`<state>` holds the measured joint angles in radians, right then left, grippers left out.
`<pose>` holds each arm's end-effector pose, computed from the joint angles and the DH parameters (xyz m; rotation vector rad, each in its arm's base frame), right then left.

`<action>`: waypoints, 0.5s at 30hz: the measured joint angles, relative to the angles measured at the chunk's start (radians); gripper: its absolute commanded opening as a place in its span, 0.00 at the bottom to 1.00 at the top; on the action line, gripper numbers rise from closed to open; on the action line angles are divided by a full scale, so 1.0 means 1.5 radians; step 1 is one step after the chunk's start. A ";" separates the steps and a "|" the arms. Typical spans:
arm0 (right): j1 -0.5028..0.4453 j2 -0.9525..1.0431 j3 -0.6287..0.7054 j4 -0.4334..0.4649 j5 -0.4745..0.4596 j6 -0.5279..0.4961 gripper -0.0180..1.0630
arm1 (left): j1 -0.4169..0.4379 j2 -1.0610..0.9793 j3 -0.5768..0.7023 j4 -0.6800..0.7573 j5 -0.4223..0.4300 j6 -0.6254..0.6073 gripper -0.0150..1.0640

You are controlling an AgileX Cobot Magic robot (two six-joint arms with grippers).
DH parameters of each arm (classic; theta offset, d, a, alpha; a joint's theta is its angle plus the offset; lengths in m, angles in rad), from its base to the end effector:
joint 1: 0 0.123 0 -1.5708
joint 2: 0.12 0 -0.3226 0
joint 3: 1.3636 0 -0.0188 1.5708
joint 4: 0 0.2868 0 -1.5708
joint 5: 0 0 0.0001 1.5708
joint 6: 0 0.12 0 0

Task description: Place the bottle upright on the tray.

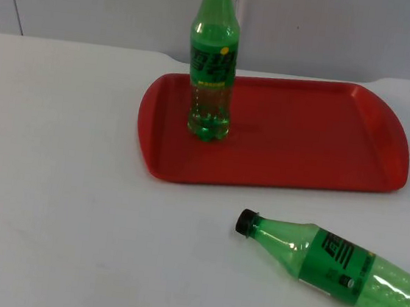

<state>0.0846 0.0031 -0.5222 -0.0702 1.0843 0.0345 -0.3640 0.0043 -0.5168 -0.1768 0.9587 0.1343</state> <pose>0.0118 -0.0065 0.2864 -0.0462 2.0463 -0.0097 0.0102 -0.0224 0.2994 0.4760 1.8758 -0.3610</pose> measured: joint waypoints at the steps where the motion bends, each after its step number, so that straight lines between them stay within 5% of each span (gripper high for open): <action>1: 0.000 0.000 0.000 0.000 0.000 0.000 0.99 | 0.000 0.000 0.000 0.007 0.000 -0.010 0.99; 7: 0.000 0.000 0.000 0.000 0.000 0.000 0.99 | 0.000 0.000 0.002 0.082 0.068 -0.049 0.99; 15: 0.000 0.000 0.000 0.000 0.000 0.000 0.99 | 0.000 0.000 0.006 0.095 0.084 -0.052 0.99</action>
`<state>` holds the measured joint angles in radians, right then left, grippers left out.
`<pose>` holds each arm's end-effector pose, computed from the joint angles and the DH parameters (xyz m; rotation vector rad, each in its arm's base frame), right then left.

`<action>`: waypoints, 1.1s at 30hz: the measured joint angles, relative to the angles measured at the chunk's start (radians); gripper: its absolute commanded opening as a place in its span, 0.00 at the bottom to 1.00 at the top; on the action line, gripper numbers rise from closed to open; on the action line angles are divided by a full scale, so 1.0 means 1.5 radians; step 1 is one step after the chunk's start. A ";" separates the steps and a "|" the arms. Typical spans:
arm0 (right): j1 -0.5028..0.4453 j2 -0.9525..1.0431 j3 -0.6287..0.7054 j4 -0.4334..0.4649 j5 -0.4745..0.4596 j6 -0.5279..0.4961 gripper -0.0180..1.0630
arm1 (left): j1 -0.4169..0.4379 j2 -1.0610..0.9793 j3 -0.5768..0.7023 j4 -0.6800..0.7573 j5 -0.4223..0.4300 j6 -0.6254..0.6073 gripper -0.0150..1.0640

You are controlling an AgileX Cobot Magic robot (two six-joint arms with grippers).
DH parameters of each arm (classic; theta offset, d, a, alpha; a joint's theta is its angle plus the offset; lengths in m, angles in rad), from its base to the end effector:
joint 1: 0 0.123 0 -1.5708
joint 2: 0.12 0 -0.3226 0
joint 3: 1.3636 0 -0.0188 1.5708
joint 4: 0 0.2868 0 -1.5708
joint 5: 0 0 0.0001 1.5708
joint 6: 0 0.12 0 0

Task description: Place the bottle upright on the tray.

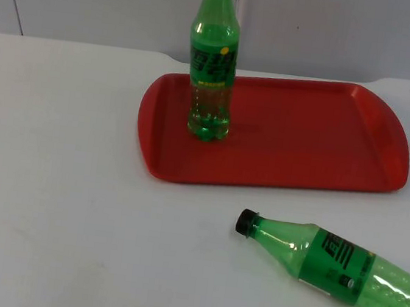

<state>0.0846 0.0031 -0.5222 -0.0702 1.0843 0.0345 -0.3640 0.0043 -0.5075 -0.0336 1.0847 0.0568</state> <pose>0.0118 -0.0065 0.2864 -0.0462 2.0463 -0.0097 0.0111 -0.0080 0.2813 0.4349 2.0264 -0.2294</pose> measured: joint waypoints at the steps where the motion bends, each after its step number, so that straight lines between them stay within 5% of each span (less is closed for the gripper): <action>1: 0.000 0.000 0.000 0.000 0.000 0.000 0.99 | 0.000 0.000 0.000 0.000 0.000 -0.001 0.99; 33: 0.000 0.000 0.000 0.000 0.000 0.000 0.99 | 0.000 0.000 0.004 0.000 0.000 -0.002 0.99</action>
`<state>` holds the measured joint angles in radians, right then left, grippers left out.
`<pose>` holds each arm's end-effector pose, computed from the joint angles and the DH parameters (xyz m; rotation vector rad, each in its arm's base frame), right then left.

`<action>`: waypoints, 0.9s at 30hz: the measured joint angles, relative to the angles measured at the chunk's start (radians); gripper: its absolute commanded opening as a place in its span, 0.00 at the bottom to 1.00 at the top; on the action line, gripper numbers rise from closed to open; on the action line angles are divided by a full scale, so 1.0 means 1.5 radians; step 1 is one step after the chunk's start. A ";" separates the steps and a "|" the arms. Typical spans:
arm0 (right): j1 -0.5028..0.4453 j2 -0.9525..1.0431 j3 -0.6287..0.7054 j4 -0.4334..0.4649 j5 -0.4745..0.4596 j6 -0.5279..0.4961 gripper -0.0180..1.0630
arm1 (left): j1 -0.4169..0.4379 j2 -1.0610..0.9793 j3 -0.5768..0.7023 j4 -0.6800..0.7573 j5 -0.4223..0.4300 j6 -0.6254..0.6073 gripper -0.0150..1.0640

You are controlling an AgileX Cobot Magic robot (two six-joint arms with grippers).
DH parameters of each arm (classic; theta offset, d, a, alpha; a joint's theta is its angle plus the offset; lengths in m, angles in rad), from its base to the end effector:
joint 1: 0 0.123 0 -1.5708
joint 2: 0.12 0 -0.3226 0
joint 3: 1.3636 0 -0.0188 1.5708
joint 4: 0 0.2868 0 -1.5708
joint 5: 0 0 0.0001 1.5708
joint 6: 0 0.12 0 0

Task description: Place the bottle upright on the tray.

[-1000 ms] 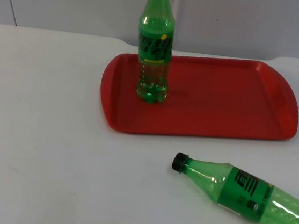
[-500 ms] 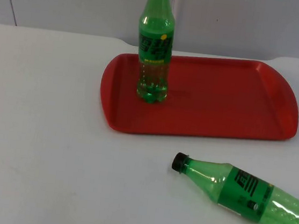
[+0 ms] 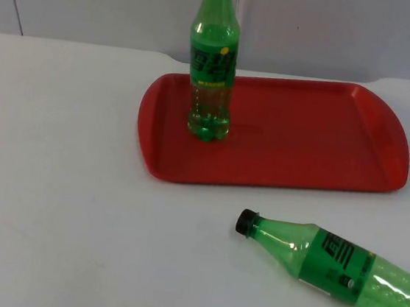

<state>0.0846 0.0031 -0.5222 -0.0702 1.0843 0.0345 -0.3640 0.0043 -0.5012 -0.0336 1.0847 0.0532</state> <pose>0.0118 -0.0065 0.2864 -0.0462 2.0463 -0.0097 0.0118 -0.0083 0.2792 0.4325 2.0336 -0.2308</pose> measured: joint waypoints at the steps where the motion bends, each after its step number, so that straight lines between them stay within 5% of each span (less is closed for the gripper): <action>1: 0.000 0.000 0.000 0.000 0.000 0.000 0.99 | 0.000 0.000 0.000 0.000 0.000 0.000 0.99; 27: 0.000 0.000 0.000 0.000 0.000 0.000 0.99 | 0.000 0.000 0.000 0.000 0.000 0.000 0.99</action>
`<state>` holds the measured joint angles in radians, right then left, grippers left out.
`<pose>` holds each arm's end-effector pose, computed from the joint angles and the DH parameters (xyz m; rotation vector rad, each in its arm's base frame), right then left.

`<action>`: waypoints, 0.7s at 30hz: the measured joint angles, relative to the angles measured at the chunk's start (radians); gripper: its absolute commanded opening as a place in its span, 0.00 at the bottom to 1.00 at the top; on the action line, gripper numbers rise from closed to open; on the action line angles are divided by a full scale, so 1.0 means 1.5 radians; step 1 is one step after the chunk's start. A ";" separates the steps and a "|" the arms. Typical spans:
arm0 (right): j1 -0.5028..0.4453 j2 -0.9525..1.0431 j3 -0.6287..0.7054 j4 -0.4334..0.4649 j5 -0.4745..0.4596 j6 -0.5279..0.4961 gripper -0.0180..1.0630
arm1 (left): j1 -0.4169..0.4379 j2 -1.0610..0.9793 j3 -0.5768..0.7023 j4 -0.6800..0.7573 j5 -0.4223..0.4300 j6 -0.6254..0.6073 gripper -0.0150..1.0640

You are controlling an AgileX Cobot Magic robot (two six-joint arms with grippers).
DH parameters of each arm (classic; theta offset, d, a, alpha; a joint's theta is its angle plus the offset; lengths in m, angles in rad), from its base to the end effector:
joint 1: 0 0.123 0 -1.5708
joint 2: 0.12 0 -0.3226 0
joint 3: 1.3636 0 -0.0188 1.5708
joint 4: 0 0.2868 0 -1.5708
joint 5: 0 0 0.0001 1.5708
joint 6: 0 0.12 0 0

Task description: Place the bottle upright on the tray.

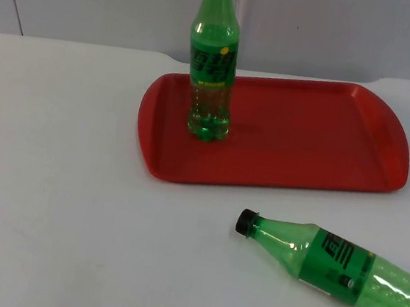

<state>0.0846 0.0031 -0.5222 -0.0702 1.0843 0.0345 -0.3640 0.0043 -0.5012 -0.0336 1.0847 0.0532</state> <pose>0.0118 -0.0065 0.2864 -0.0462 2.0463 -0.0097 0.0118 -0.0083 0.2792 0.4325 2.0336 -0.2308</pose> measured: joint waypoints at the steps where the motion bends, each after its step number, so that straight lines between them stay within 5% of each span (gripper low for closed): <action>1: 0.000 0.000 0.000 0.000 0.000 0.000 0.99 | 0.000 0.000 0.000 0.000 0.000 0.000 0.99; 21: 0.000 0.006 -0.001 0.000 -0.002 -0.006 0.99 | 0.000 0.000 0.000 0.000 0.000 0.000 0.99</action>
<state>0.0846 0.0119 -0.5242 -0.0702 1.0808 0.0252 -0.3640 0.0043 -0.5012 -0.0336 1.0847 0.0532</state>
